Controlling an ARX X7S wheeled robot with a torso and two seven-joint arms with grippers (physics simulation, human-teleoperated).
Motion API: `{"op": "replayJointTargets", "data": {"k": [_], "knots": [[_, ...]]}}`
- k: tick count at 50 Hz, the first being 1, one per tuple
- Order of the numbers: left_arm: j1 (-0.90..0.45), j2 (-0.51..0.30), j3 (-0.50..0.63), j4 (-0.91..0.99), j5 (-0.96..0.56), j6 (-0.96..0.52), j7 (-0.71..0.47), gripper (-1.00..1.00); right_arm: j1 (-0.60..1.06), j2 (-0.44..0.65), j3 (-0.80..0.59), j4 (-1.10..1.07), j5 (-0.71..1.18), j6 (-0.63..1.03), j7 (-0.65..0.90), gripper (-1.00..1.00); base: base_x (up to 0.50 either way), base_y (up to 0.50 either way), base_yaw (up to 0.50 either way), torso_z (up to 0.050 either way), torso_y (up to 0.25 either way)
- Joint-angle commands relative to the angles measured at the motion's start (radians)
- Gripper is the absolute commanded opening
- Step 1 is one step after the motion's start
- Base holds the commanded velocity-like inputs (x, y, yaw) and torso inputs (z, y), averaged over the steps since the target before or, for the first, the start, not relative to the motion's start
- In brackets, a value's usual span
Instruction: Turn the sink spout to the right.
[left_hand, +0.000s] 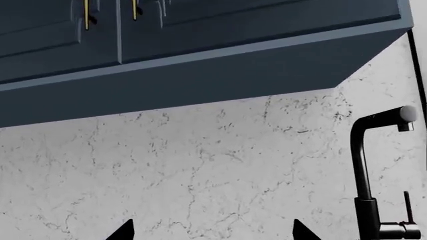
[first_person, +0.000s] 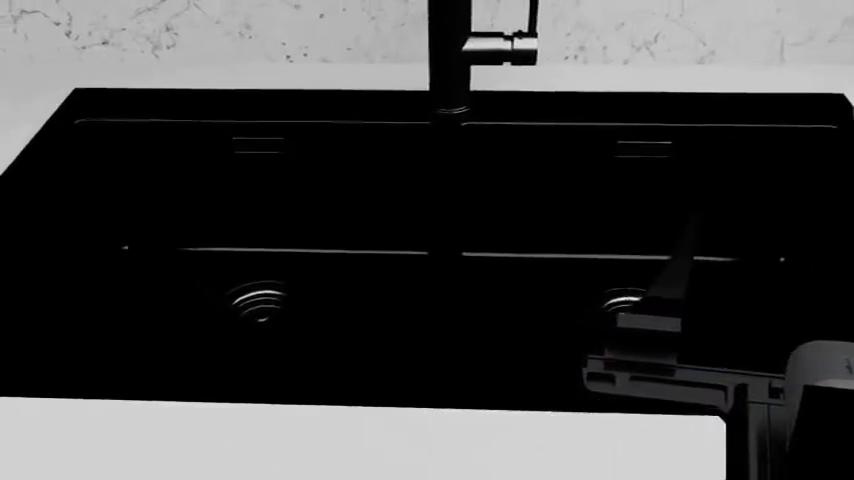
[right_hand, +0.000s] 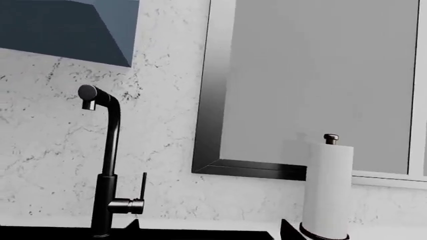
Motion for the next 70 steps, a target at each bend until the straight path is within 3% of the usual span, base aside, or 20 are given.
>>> {"op": "replayJointTargets", "data": {"k": [1, 39, 70], "knots": [[0.000, -0.004, -0.003, 0.000, -0.006, 0.000, -0.005, 1.00, -0.007, -0.001, 0.002, 0.007, 0.003, -0.013, 0.003, 1.00, 0.30, 0.30, 0.00, 0.000, 0.015], [0.003, -0.010, 0.011, -0.013, -0.016, 0.012, -0.020, 1.00, -0.034, 0.005, 0.009, 0.027, 0.011, -0.037, 0.015, 1.00, 0.30, 0.03, 0.00, 0.000, 0.000], [0.002, -0.009, 0.017, -0.029, -0.012, -0.010, -0.044, 1.00, -0.024, 0.002, -0.010, 0.033, 0.021, -0.014, 0.025, 1.00, 0.00, 0.00, 0.00, 0.000, 0.000]]}}
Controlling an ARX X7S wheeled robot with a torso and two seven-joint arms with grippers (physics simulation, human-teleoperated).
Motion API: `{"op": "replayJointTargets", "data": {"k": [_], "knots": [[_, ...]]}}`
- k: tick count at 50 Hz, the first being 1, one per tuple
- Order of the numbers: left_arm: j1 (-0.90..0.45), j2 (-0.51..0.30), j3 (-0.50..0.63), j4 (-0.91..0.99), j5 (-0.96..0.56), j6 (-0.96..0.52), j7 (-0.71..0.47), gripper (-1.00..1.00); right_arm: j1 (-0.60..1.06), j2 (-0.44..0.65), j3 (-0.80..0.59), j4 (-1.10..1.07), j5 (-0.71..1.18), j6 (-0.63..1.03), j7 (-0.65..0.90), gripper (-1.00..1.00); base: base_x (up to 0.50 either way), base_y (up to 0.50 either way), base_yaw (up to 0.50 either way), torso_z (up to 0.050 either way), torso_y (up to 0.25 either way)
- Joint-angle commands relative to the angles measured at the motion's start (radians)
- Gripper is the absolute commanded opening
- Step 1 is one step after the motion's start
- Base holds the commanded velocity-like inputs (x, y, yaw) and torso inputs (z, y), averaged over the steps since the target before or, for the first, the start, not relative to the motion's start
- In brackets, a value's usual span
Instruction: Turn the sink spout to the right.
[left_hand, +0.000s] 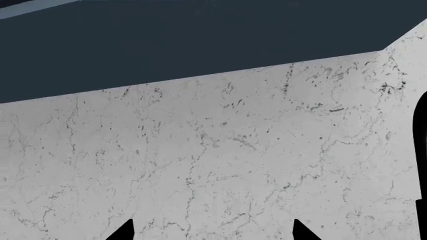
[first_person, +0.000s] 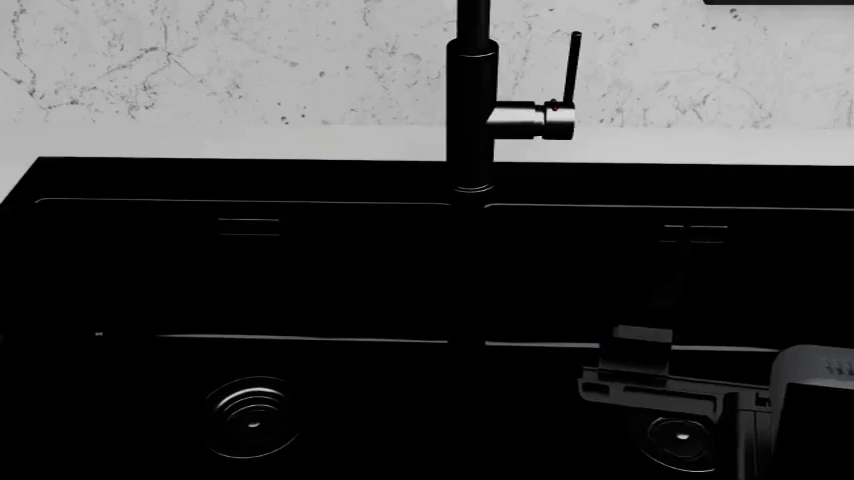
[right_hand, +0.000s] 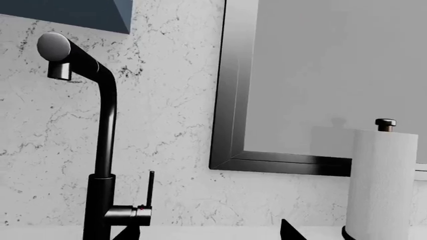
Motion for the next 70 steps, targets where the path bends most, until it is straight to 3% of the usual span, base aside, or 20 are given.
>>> {"op": "replayJointTargets", "data": {"k": [1, 9, 10, 11, 12, 26, 43, 56, 70], "knots": [[0.002, 0.000, -0.002, 0.004, -0.001, 0.011, 0.007, 1.00, -0.002, 0.000, 0.004, -0.001, -0.002, -0.005, -0.002, 1.00, 0.00, 0.00, 0.00, 0.000, 0.000], [0.002, 0.000, -0.002, 0.004, -0.001, 0.011, 0.007, 1.00, -0.002, 0.000, 0.004, -0.001, -0.002, -0.005, -0.002, 1.00, 0.00, 0.00, 0.00, 0.000, 0.000], [-0.015, 0.196, -0.073, 0.011, 0.250, 0.081, 0.268, 1.00, 0.136, -0.101, -0.214, 0.209, 0.043, -0.018, 0.052, 1.00, 0.00, 0.00, 0.00, 0.000, 0.000], [-0.021, 0.194, -0.073, 0.018, 0.247, -0.043, 0.269, 1.00, -0.010, 0.045, -0.064, 0.059, 0.035, -0.032, 0.047, 1.00, 0.00, 0.00, 0.00, 0.000, 0.000], [-0.023, 0.194, -0.077, 0.022, 0.244, -0.047, 0.269, 1.00, -0.013, 0.048, -0.038, 0.012, 0.027, -0.041, 0.046, 1.00, 0.00, 0.00, 0.00, 0.000, 0.000], [-0.015, 0.182, -0.063, 0.007, 0.248, -0.032, 0.249, 1.00, 0.019, 0.054, -0.053, 0.004, 0.035, -0.013, 0.051, 1.00, 0.00, 0.00, 0.00, 0.000, 0.000], [-0.016, 0.171, -0.051, 0.001, 0.247, -0.033, 0.231, 1.00, 0.199, 0.072, -0.096, 0.040, 0.042, 0.075, 0.056, 1.00, 0.00, 0.00, 0.00, 0.000, 0.000], [-0.016, 0.164, -0.050, 0.007, 0.236, -0.042, 0.225, 1.00, 0.287, 0.039, -0.185, 0.103, 0.026, 0.069, 0.056, 1.00, 0.00, 0.00, 0.00, 0.000, 0.000], [-0.015, 0.157, -0.047, 0.004, 0.226, -0.041, 0.218, 1.00, 0.425, -0.016, -0.208, 0.038, 0.096, 0.207, 0.073, 1.00, 0.00, 0.00, 0.00, 0.000, 0.000]]}}
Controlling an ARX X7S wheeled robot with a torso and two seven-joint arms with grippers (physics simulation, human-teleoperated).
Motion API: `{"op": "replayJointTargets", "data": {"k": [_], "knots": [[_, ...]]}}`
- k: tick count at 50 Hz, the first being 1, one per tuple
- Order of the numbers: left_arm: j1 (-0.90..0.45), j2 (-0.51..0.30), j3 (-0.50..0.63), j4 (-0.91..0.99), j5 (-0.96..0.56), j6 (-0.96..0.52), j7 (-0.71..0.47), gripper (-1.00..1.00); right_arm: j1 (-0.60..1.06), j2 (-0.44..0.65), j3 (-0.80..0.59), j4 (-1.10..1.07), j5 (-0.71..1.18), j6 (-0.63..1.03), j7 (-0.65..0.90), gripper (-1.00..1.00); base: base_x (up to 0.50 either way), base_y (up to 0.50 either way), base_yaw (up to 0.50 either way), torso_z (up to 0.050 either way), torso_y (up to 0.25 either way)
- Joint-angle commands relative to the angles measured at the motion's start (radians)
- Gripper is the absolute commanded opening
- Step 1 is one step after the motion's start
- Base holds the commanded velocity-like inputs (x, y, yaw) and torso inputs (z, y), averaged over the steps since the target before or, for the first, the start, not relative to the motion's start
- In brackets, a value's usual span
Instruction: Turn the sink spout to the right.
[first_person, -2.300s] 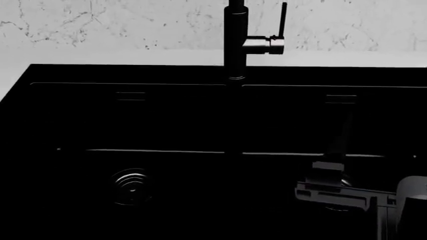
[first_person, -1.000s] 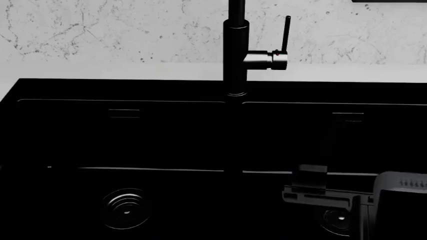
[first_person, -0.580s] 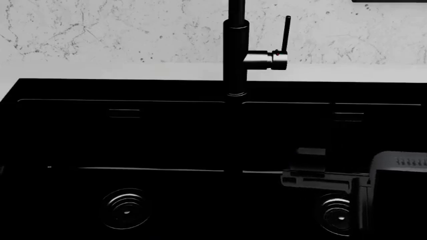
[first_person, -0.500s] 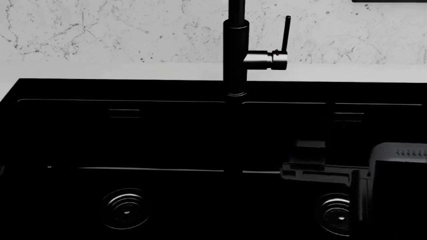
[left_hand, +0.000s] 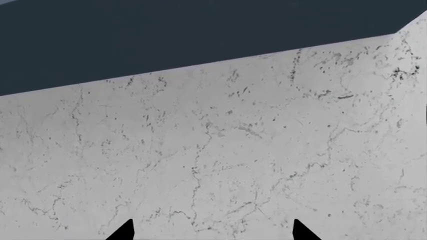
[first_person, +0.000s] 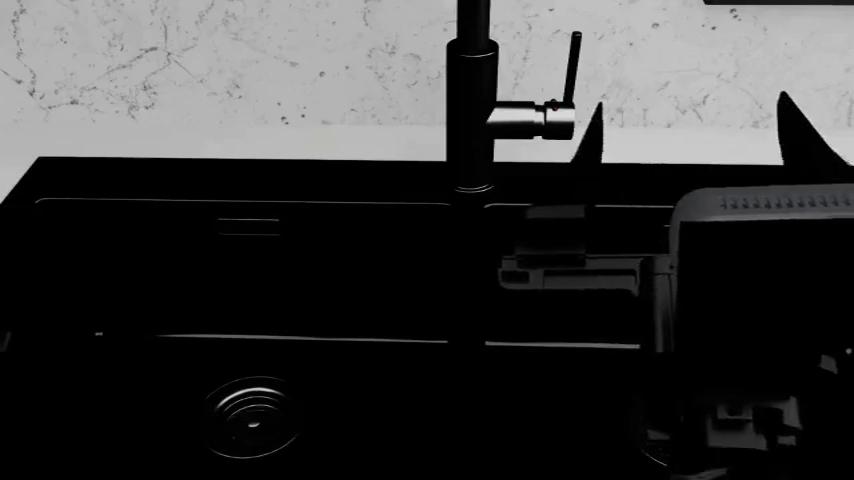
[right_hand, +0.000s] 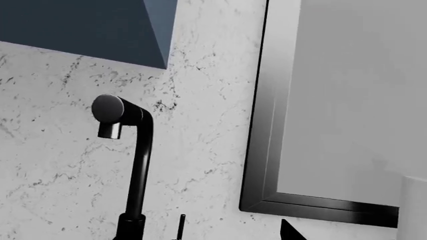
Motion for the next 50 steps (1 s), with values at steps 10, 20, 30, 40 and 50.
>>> {"op": "replayJointTargets", "data": {"k": [10, 20, 30, 40, 50], "knots": [[0.005, -0.008, -0.002, 0.010, -0.016, 0.021, 0.004, 1.00, 0.163, -0.076, -0.024, -0.044, 0.066, 0.112, 0.018, 1.00, 0.00, 0.00, 0.00, 0.000, 0.000], [0.007, -0.014, 0.002, 0.005, -0.022, 0.024, 0.000, 1.00, 0.217, -0.101, -0.065, -0.023, 0.063, 0.107, 0.024, 1.00, 0.00, 0.00, 0.00, 0.000, 0.000], [0.005, -0.018, 0.002, 0.002, -0.029, 0.024, -0.007, 1.00, 0.265, -0.120, -0.108, 0.031, 0.053, 0.075, 0.015, 1.00, 0.00, 0.00, 0.00, 0.000, 0.000], [0.006, -0.021, -0.001, 0.000, -0.037, 0.027, -0.013, 1.00, 0.281, -0.135, -0.151, 0.127, 0.019, -0.004, 0.004, 1.00, 0.00, 0.00, 0.00, 0.000, 0.000], [0.009, -0.026, 0.001, -0.001, -0.044, 0.032, -0.018, 1.00, 0.277, -0.168, -0.149, 0.184, 0.004, -0.049, 0.029, 1.00, 0.00, 0.00, 0.00, 0.000, 0.000]]}}
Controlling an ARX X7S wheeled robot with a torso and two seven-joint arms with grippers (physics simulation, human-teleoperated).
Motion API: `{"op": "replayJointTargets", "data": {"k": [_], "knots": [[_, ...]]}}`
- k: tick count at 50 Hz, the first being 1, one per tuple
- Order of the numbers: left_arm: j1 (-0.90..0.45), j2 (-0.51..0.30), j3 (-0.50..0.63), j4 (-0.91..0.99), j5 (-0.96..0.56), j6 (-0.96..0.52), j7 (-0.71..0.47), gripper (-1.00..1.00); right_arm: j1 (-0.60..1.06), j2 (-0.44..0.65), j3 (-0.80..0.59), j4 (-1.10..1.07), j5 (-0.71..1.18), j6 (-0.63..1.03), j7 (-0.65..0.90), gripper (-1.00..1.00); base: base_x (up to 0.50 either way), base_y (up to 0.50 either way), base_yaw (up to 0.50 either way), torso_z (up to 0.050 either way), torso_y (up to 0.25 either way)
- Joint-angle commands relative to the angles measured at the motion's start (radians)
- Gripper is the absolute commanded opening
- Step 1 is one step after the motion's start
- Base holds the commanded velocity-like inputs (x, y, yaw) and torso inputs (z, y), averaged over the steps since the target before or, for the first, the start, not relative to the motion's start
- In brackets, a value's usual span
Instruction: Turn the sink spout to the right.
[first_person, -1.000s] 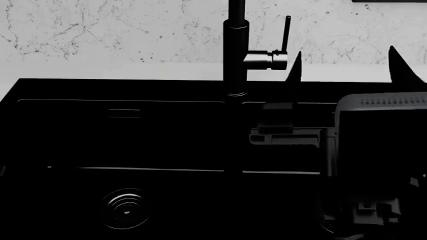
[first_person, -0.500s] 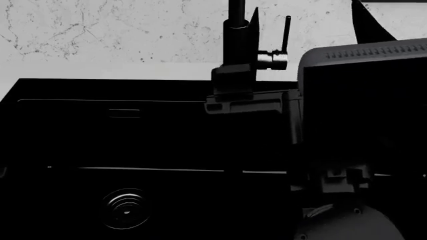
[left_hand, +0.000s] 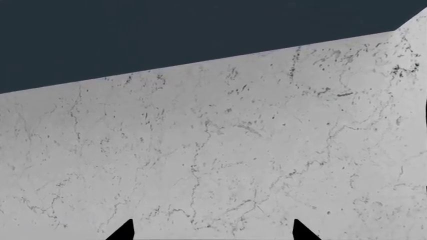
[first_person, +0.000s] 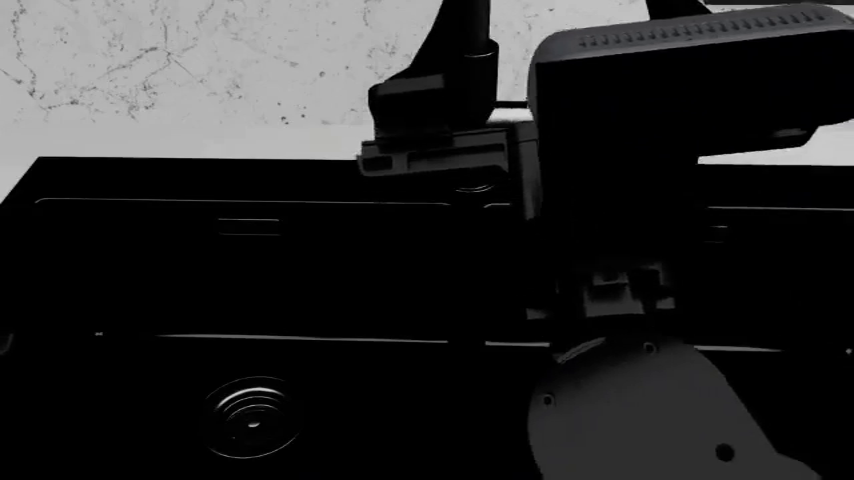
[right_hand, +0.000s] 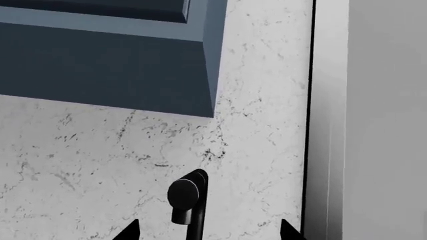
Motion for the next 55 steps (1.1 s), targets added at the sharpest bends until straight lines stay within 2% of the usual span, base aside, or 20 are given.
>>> {"op": "replayJointTargets", "data": {"k": [1, 11, 16, 34, 35, 43, 55], "knots": [[0.007, -0.004, -0.005, 0.010, -0.011, 0.027, 0.010, 1.00, 0.009, -0.038, -0.006, 0.073, -0.026, -0.069, 0.014, 1.00, 0.00, 0.00, 0.00, 0.000, 0.000], [0.006, -0.007, -0.008, 0.013, -0.020, 0.024, 0.005, 1.00, 0.030, -0.138, 0.076, 0.135, 0.018, -0.092, 0.073, 1.00, 0.00, 0.00, 0.00, 0.000, 0.000], [0.005, -0.009, -0.008, 0.016, -0.025, 0.019, 0.003, 1.00, 0.032, -0.157, 0.055, 0.159, 0.013, -0.110, 0.085, 1.00, 0.00, 0.00, 0.00, 0.000, 0.000], [0.003, -0.015, -0.007, 0.011, -0.037, 0.021, -0.006, 1.00, 0.046, -0.160, 0.002, 0.233, 0.021, -0.160, 0.082, 1.00, 0.00, 0.00, 0.00, 0.000, 0.000], [0.005, -0.012, -0.016, 0.008, -0.046, 0.031, -0.003, 1.00, 0.055, -0.146, -0.037, 0.266, 0.002, -0.166, 0.062, 1.00, 0.00, 0.00, 0.00, 0.000, 0.000], [0.007, -0.015, -0.018, 0.009, -0.053, 0.031, -0.006, 1.00, 0.074, -0.141, -0.066, 0.305, -0.007, -0.187, 0.054, 1.00, 0.00, 0.00, 0.00, 0.000, 0.000], [0.009, -0.021, -0.012, 0.002, -0.055, 0.039, -0.013, 1.00, 0.114, -0.128, -0.074, 0.384, -0.015, -0.228, 0.039, 1.00, 0.00, 0.00, 0.00, 0.000, 0.000]]}}
